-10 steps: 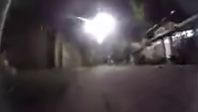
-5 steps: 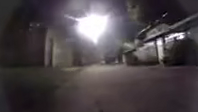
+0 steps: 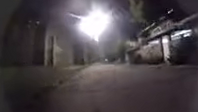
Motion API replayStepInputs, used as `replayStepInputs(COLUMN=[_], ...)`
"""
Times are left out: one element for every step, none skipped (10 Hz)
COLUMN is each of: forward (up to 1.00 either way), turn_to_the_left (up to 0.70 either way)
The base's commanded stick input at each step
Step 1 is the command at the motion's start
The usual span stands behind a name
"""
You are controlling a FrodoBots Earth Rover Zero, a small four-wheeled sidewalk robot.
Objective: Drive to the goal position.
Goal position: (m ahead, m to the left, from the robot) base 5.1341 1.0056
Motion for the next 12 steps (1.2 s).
replayStepInputs(forward=[0.70,0.70,0.70,0.70,0.70,0.70,0.70,0.70,0.70,0.70,0.70,0.70], turn_to_the_left=[0.00,0.00,0.00,0.00,0.00,-0.02,-0.18,-0.30,-0.35,-0.35,-0.35,-0.35])
